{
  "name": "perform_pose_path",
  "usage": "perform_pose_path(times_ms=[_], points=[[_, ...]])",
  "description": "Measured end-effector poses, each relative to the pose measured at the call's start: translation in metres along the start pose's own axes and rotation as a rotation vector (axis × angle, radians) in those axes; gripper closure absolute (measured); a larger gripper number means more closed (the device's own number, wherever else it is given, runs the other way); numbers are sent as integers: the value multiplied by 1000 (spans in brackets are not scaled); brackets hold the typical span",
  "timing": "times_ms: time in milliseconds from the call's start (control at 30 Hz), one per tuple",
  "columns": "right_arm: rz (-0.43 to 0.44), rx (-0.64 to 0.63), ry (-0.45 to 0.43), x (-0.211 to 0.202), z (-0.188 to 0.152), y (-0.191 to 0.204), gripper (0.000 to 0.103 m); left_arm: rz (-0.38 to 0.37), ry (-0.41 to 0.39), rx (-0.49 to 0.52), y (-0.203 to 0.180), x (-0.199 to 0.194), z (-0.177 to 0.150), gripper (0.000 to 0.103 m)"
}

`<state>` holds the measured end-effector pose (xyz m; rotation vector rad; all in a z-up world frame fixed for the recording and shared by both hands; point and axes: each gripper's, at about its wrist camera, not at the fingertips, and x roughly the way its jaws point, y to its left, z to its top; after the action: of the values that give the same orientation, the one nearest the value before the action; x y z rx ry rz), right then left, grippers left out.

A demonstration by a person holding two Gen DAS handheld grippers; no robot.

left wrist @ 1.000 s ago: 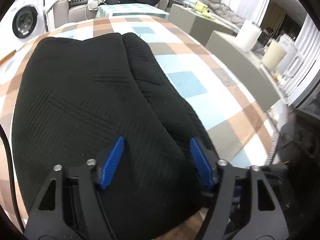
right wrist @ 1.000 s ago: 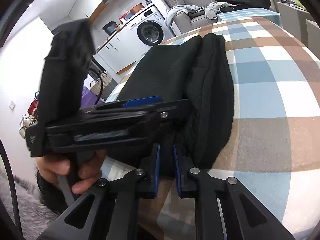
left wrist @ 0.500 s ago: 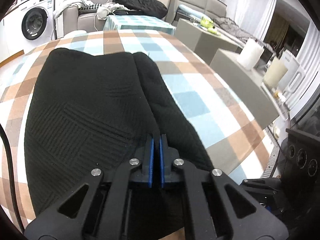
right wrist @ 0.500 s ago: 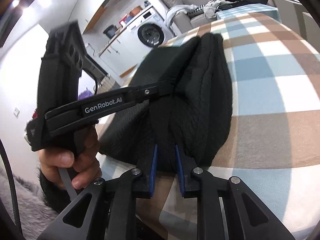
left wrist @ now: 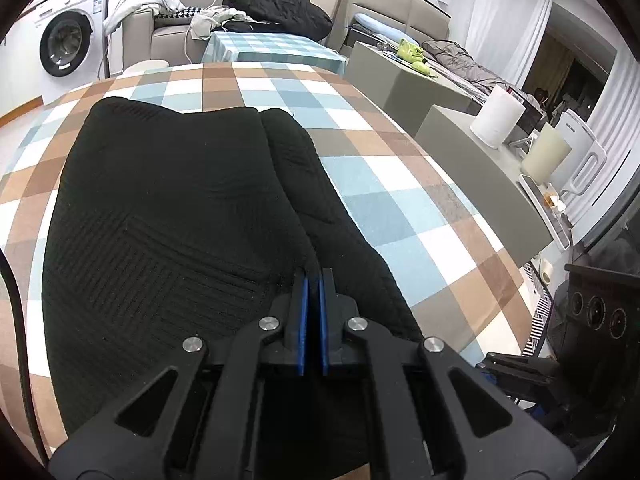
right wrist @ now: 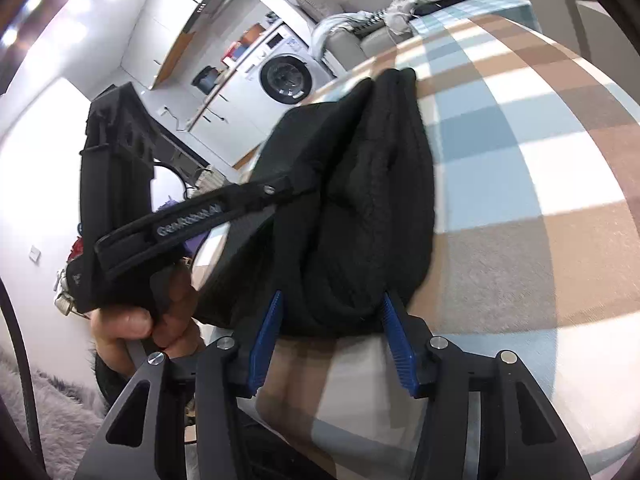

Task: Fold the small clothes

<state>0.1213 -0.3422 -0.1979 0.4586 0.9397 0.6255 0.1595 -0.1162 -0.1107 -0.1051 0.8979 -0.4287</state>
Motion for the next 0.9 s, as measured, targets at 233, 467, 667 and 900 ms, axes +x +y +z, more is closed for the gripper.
perform_pose_path(times_ms=[233,467,667,900], points=[[-53,-175,6,23,10,27,87,-3,-22,-5,2,-8,3,100],[-51,-169,-39,15,15,28,92,-21,-17,7,-1,-9,3,100],[-79,-90,21,17,21,13,75,-39,29,-13,5,2,-8,76],[-121,-47,-95,14,69,11,65,36,-52,-73,44,-31,-12,41]])
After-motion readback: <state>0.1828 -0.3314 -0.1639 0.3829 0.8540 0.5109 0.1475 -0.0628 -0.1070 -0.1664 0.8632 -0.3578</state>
